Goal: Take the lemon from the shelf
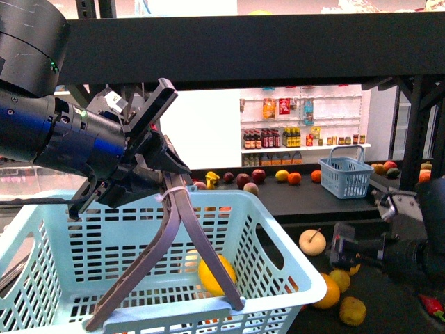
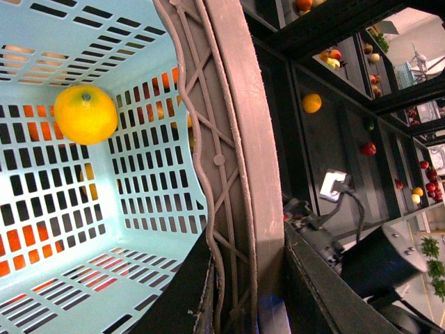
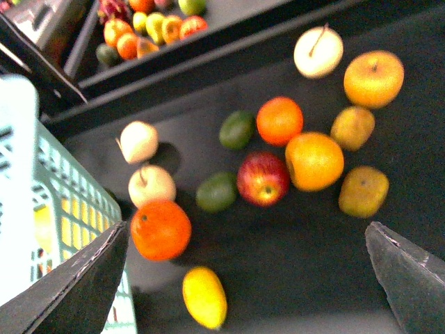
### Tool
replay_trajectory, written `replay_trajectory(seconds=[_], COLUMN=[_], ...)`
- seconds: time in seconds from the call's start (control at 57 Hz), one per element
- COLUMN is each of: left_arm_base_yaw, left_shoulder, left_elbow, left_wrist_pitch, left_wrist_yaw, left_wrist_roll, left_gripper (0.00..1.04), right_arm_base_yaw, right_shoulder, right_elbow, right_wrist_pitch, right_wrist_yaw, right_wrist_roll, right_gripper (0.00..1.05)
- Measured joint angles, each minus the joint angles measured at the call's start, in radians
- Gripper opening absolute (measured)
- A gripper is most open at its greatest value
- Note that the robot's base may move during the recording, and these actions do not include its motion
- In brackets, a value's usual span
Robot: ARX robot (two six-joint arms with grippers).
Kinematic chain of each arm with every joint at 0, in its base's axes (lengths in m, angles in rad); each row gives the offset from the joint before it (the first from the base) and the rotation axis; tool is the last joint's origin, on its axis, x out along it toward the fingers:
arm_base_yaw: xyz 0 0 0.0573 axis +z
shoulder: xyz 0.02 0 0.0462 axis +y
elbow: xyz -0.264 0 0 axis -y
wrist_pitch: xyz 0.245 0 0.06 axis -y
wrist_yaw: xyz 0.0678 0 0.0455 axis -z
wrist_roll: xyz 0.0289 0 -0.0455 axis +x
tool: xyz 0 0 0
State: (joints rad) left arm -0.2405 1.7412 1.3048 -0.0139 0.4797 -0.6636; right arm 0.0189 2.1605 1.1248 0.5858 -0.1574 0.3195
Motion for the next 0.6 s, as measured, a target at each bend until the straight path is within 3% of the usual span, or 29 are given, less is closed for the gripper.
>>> replay_trajectory(seconds=[0.596], left_arm_base_yaw=[0.0], left_shoulder=[0.0], left_elbow=[0.0], left_wrist_pitch=[0.0], left_wrist_yaw=[-0.002], left_wrist_roll=[0.0], left_gripper=[0.21], right_arm_base_yaw=[0.11], right_shoulder=[0.435], right_elbow=[0.164], right_wrist_pitch=[0.187], right_wrist_yaw=[-0.122], right_wrist_roll=[-0.24], right_gripper=[1.02])
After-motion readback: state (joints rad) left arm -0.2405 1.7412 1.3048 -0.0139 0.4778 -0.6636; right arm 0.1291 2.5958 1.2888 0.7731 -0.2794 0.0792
